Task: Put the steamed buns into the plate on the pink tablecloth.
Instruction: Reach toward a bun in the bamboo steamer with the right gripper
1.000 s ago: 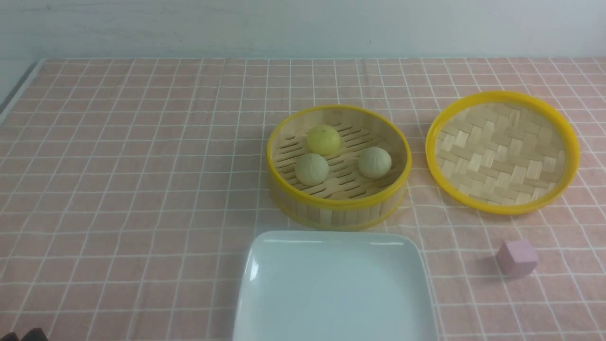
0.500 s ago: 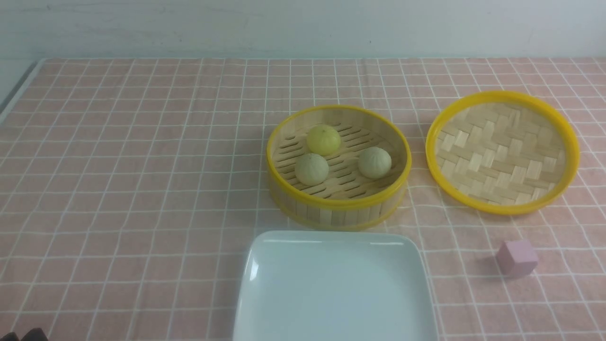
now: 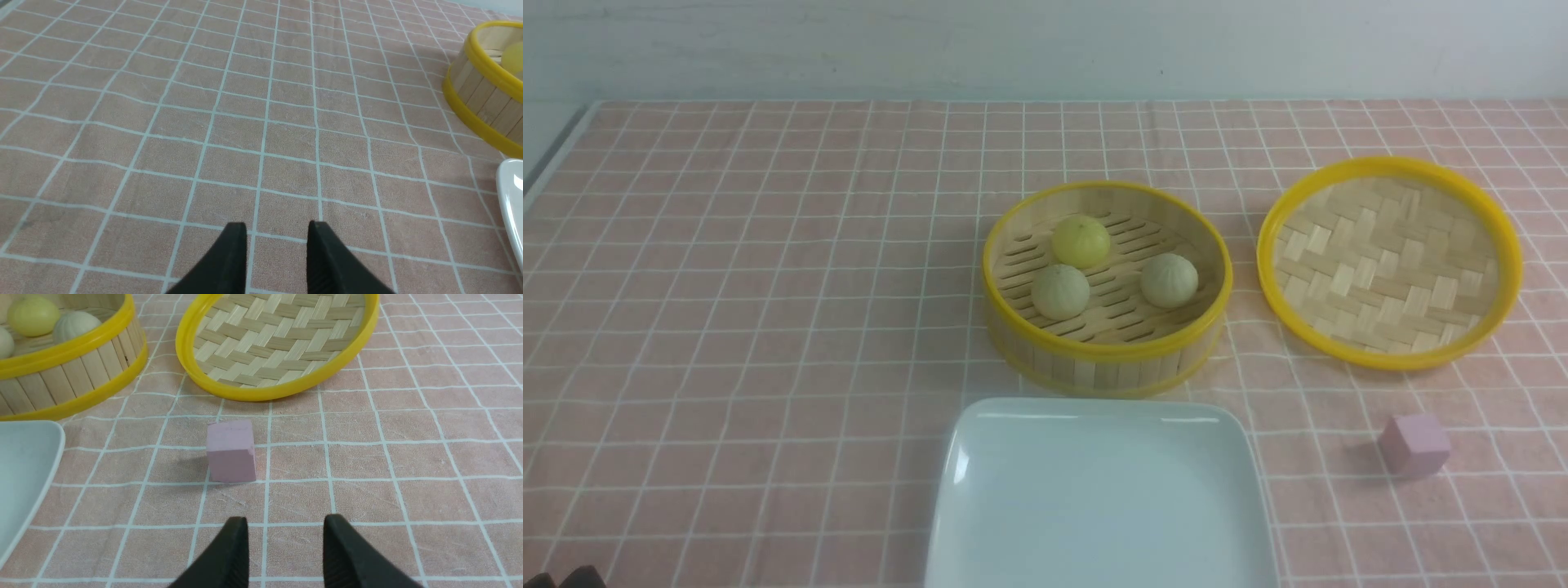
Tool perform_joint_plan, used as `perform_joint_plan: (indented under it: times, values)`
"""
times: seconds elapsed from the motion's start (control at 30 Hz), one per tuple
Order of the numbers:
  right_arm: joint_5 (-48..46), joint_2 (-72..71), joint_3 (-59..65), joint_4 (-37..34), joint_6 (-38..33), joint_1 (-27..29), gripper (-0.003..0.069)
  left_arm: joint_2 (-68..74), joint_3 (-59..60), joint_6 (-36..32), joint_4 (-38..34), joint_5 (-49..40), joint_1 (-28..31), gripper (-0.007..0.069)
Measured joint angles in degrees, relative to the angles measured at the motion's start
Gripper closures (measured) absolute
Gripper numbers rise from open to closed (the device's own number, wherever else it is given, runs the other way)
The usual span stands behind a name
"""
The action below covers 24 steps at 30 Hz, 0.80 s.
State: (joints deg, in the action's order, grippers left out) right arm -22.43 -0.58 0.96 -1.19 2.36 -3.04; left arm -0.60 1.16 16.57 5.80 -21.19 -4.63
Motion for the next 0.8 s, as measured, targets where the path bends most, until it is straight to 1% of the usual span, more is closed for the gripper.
perform_joint_plan:
  times: [0.3,0.37,0.4,0.43,0.5,0.57,0.63,0.7,0.8]
  values:
    - [0.0,0.0,0.0,0.0,0.0,0.0,0.0419,0.0,0.0,0.1,0.0,0.0,0.0,0.0384]
    - [0.0,0.0,0.0,-0.2,0.3,0.0,0.0419,0.0,0.0,1.3,-1.7,0.0,0.0,0.0384]
    - [0.1,0.0,0.0,-1.7,1.4,0.0,0.0419,0.0,0.0,3.8,-5.1,0.0,0.0,0.0384]
    - [0.1,0.0,0.0,-7.0,5.1,0.0,0.0419,0.0,0.0,8.1,-11.0,0.0,0.0,0.0384]
    - [0.1,0.0,0.0,-13.0,9.8,0.0,0.0419,0.0,0.0,14.3,-18.5,-0.1,0.0,0.0384]
    - [-0.4,0.0,0.1,-21.1,14.9,0.0,0.0419,0.0,0.1,20.6,-27.0,-0.6,0.0,0.0384]
    - [-0.8,0.0,0.2,-27.0,18.0,0.0,0.0419,0.0,0.2,24.1,-32.7,-0.8,0.0,0.0384]
    - [-0.9,0.0,0.3,-31.1,19.2,0.0,0.0419,0.0,0.2,25.9,-35.5,-1.1,0.0,0.0384]
    - [-0.2,0.0,0.6,-34.2,19.5,0.0,0.0419,0.0,0.3,26.9,-36.7,-0.7,0.0,0.0384]
